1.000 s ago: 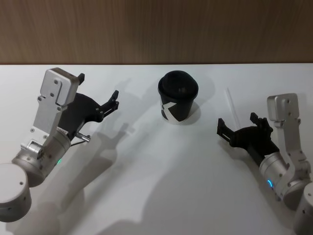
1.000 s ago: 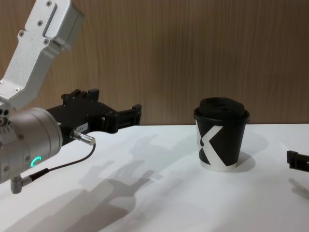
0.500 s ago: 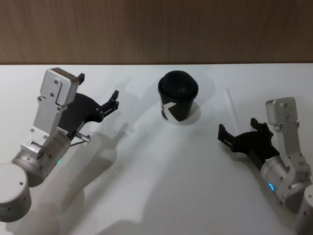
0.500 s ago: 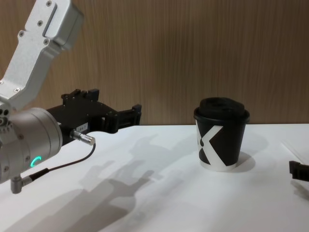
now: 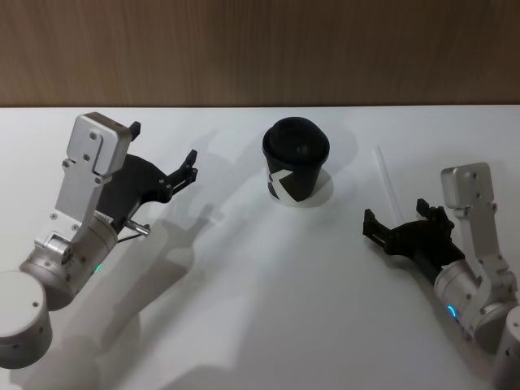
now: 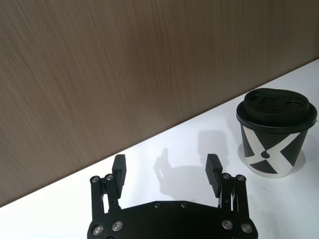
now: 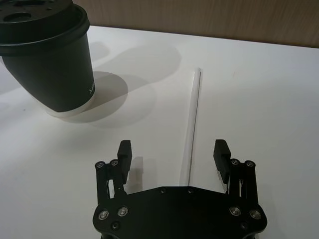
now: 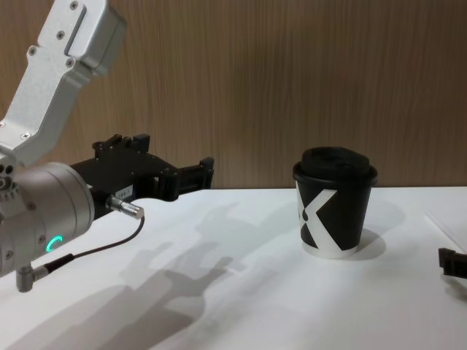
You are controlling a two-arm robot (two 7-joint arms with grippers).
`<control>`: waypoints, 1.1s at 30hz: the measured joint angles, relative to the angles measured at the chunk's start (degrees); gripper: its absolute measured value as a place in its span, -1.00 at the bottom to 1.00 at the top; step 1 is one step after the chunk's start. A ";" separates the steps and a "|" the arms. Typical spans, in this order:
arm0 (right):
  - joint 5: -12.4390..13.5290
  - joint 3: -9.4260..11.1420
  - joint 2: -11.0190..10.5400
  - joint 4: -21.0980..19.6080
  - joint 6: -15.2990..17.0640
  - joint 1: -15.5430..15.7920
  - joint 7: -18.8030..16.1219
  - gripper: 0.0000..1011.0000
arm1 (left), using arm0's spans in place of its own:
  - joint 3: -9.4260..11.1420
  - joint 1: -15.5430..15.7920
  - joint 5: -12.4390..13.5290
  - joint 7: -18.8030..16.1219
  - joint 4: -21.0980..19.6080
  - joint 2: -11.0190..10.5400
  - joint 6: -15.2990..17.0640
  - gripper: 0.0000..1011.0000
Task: Pick up the straw with one hand, pass it to the other hand, and insert it into the cup.
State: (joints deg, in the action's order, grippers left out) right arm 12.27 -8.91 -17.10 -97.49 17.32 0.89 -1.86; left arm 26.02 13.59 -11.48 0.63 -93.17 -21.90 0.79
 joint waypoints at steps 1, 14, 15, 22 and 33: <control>-0.02 0.02 0.01 0.01 0.04 0.00 -0.03 0.98 | 0.00 0.00 0.00 0.00 0.00 0.00 0.00 0.98; -0.36 0.54 0.26 0.33 0.78 -0.17 -0.58 0.98 | 0.01 0.00 0.00 0.00 0.00 0.00 0.00 0.98; -0.46 0.57 0.27 0.36 0.83 -0.19 -0.63 0.98 | 0.00 0.00 0.00 0.00 0.00 0.00 0.00 0.98; -0.87 0.71 0.31 0.58 1.14 -0.34 -0.98 0.98 | 0.00 0.00 0.00 0.00 0.00 0.00 0.00 0.98; -1.68 0.79 0.27 0.82 1.48 -0.53 -1.39 0.98 | 0.00 0.00 0.00 0.00 0.00 0.00 0.00 0.98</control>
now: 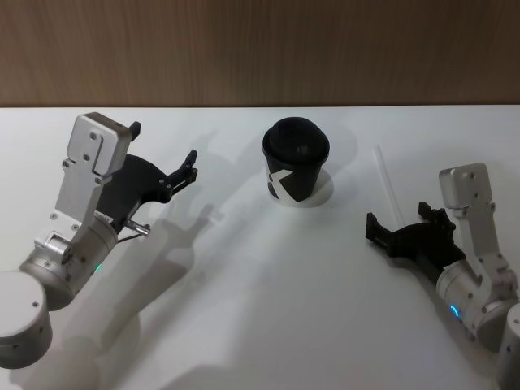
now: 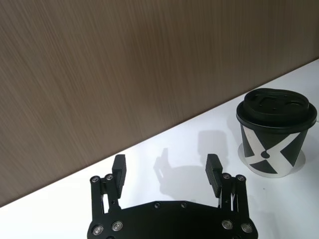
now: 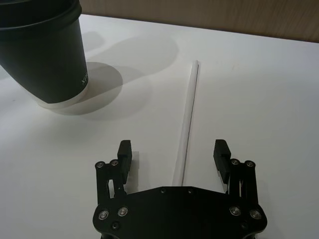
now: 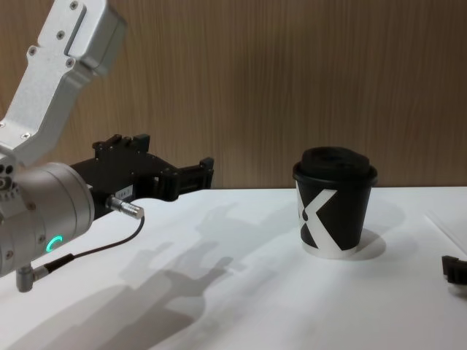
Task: Pick up the straw with one hand, pass it to the other hand, and insert it into the cup.
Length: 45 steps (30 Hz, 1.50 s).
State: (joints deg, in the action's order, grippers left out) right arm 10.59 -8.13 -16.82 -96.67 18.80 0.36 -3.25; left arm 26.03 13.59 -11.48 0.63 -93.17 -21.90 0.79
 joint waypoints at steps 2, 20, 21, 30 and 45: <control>-0.28 -0.02 -0.05 0.09 0.02 -0.05 -0.05 0.98 | 0.00 0.00 0.00 0.00 0.00 0.00 0.00 0.98; -1.95 -0.21 -0.46 0.52 -0.11 -0.24 -0.62 0.92 | 0.00 0.00 0.00 0.00 0.00 0.00 0.00 0.98; -2.02 -0.22 -0.48 0.54 -0.12 -0.25 -0.66 0.92 | 0.00 0.00 0.00 0.00 0.00 0.00 0.00 0.98; -2.29 -0.23 -0.52 0.61 -0.18 -0.29 -0.80 0.45 | 0.00 0.00 0.00 0.00 0.00 0.00 0.00 0.98; -2.49 -0.23 -0.59 0.69 -0.19 -0.30 -0.87 -0.52 | 0.00 0.00 0.00 0.00 0.00 0.00 0.00 0.98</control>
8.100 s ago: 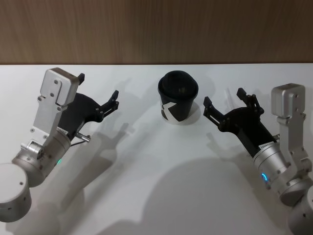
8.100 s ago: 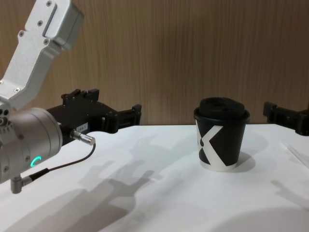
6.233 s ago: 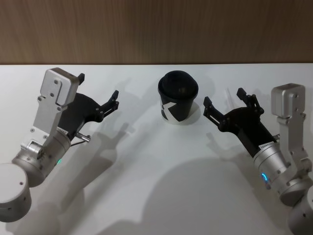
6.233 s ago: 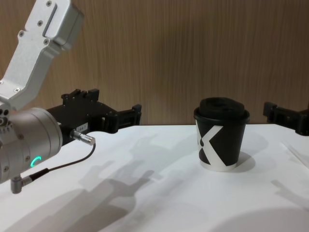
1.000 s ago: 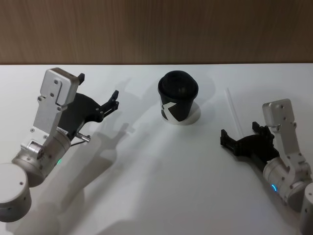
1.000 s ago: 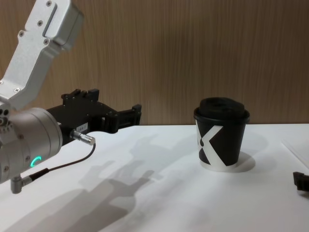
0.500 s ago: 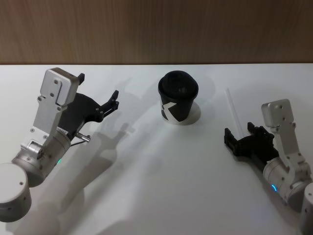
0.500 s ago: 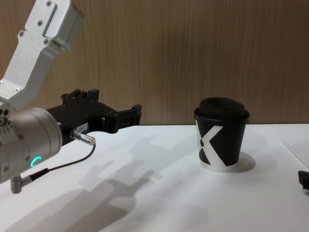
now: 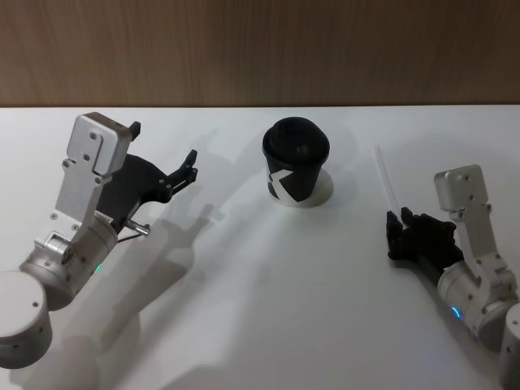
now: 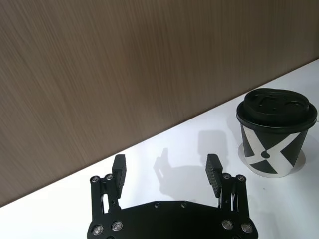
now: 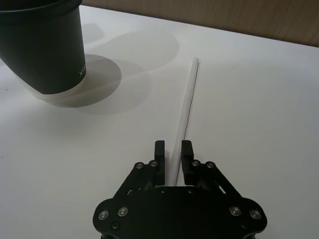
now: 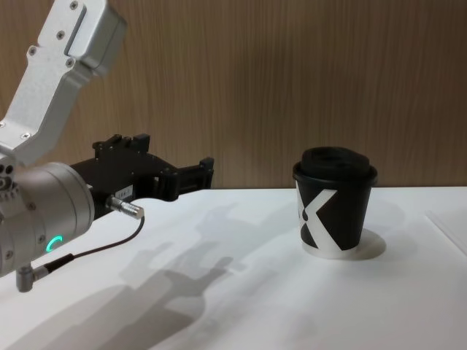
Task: Pick up the straw with one hand, pass it to the other hand, and insert it into the cup.
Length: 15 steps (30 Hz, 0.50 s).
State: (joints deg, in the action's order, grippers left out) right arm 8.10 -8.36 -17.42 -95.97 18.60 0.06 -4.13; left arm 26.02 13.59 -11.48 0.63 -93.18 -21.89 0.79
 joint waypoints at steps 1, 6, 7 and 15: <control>0.00 0.00 0.00 0.00 0.00 0.00 0.00 -0.55 | 0.00 0.00 0.00 0.00 0.00 0.00 0.00 0.98; -0.03 0.00 0.00 0.00 -0.01 0.00 -0.02 -0.88 | 0.00 0.00 0.00 0.00 0.00 0.00 0.00 0.98; -0.04 0.00 0.00 0.00 -0.01 0.00 -0.02 -0.91 | 0.00 0.00 0.00 0.00 0.00 0.00 0.00 0.98; -0.07 0.00 0.00 0.00 -0.02 0.00 -0.02 -1.00 | 0.00 0.00 0.00 0.00 0.00 0.00 0.00 0.98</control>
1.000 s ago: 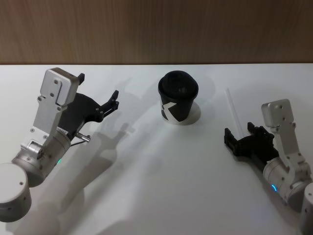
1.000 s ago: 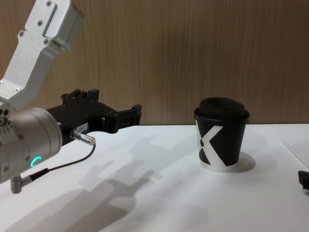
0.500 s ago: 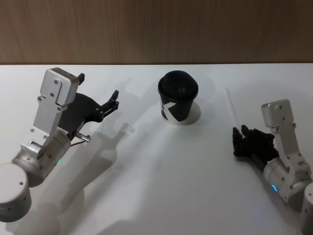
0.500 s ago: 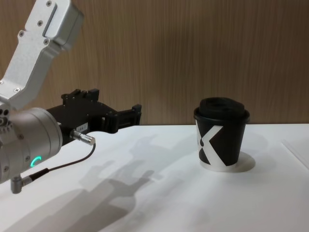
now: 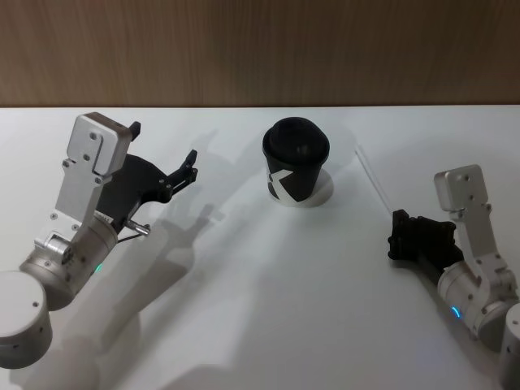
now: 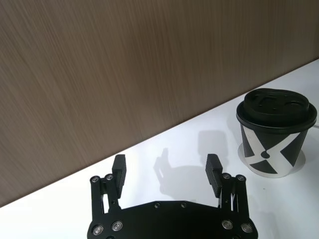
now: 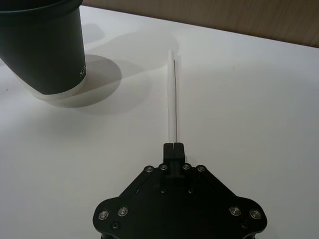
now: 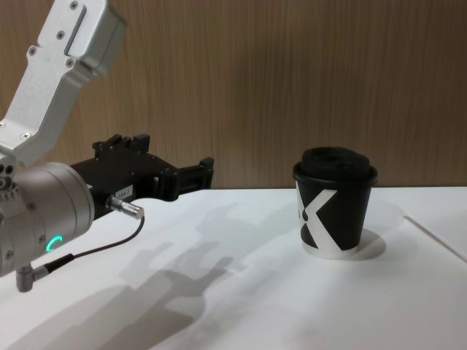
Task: Pick up the straw with one hand, pass it to the other hand, and insert it into the cup.
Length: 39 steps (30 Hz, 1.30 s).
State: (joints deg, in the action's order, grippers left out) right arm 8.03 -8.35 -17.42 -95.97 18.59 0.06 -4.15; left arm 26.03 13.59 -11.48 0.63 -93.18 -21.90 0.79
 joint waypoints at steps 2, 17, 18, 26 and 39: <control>0.00 0.00 0.00 0.00 0.00 0.00 0.00 -1.00 | 0.00 0.00 0.00 0.00 0.00 0.00 0.00 0.98; -1.00 -0.12 -0.16 -0.03 -1.55 -0.02 0.11 -1.00 | 0.00 0.00 0.00 0.00 0.00 0.00 0.00 0.98; -1.41 -0.20 -0.27 -0.04 -2.32 -0.04 0.24 -1.00 | 0.00 0.00 0.00 0.00 0.00 0.00 0.00 0.98; -4.16 -0.63 -1.04 -0.26 -6.91 -0.18 0.95 -1.00 | 0.00 0.00 0.00 0.00 0.00 0.00 0.00 0.98; -9.76 -1.26 -3.35 -1.40 -15.70 -0.50 2.13 -1.00 | 0.00 0.00 0.00 0.00 0.00 0.01 0.00 0.98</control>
State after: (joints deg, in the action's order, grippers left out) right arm -1.74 -9.62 -20.77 -97.37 2.89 -0.44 -2.01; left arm 26.02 13.59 -11.48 0.63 -93.18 -21.89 0.79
